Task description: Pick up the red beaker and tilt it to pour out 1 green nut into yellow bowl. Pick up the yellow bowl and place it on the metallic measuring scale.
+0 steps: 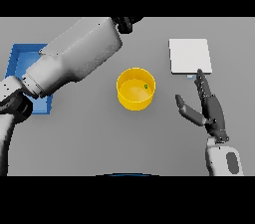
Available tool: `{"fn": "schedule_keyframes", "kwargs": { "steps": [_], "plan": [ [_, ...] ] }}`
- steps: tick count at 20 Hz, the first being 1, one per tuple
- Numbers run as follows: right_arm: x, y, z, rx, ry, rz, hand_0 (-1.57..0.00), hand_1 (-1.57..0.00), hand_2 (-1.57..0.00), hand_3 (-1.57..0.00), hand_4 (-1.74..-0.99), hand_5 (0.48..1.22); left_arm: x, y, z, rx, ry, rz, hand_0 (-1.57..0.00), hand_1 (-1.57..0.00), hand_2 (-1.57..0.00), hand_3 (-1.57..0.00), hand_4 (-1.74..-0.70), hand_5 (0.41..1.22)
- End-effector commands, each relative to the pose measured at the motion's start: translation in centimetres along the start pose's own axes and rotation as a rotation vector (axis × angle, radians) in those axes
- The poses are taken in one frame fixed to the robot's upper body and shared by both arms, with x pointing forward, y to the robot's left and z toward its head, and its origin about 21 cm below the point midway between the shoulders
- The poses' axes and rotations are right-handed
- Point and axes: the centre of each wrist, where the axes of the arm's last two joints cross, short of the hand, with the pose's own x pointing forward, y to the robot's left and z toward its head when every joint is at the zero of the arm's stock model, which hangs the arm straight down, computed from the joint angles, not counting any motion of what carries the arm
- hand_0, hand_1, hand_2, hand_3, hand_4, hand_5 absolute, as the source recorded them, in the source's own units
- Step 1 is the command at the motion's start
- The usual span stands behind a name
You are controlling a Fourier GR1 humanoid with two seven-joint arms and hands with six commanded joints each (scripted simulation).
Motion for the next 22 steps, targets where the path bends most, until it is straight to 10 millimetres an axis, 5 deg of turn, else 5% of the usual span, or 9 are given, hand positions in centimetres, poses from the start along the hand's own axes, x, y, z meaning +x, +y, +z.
{"fn": "schedule_keyframes", "kwargs": {
  "steps": [1, 5, 7, 10, 15, 22],
  "plan": [
    [0.0, -0.4, 0.0, -0.010, 0.010, 0.003, 0.00, 0.00, 0.00, 0.00, -1.241, 0.626, -2.0, 0.2, 0.1, 0.023, 0.023, 0.016, -1.57, -1.42, -1.41, -1.28, -1.63, 1.205],
    [0.1, -0.2, -0.5, 0.013, 0.012, 0.003, 0.00, 0.00, 0.00, 0.00, -1.274, 0.642, -9.9, 0.8, 1.3, -0.011, 0.225, 0.200, -1.57, -1.51, -1.50, -1.45, -1.54, 1.214],
    [0.3, 0.1, -0.7, 0.020, -0.003, 0.012, 0.00, 0.00, 0.00, 0.00, -1.292, 0.645, -14.4, -3.2, 2.8, -0.077, 0.362, 0.486, -1.57, -1.53, -1.53, -1.45, -1.61, 1.217],
    [0.5, -0.1, -0.8, 0.039, -0.031, 0.027, 0.00, 0.00, 0.00, 0.00, -1.313, 0.652, -17.5, -9.4, 4.6, -0.112, 0.491, 0.862, -1.57, -1.55, -1.55, -1.44, -1.67, 1.219],
    [0.4, 0.4, -1.1, 0.045, -0.036, 0.053, 0.00, 0.00, 0.00, 0.00, -1.298, 0.651, -18.1, -17.1, 7.4, -0.090, 0.710, 1.203, -1.57, -1.56, -1.56, -1.44, -1.72, 1.220],
    [0.3, 0.3, -1.2, 0.051, -0.020, 0.037, 0.00, 0.00, 0.00, 0.00, -1.285, 0.663, -11.8, -26.6, 9.2, -0.264, 0.946, 1.482, -1.57, -1.57, -1.57, -1.50, -1.74, 1.221]
  ]
}}
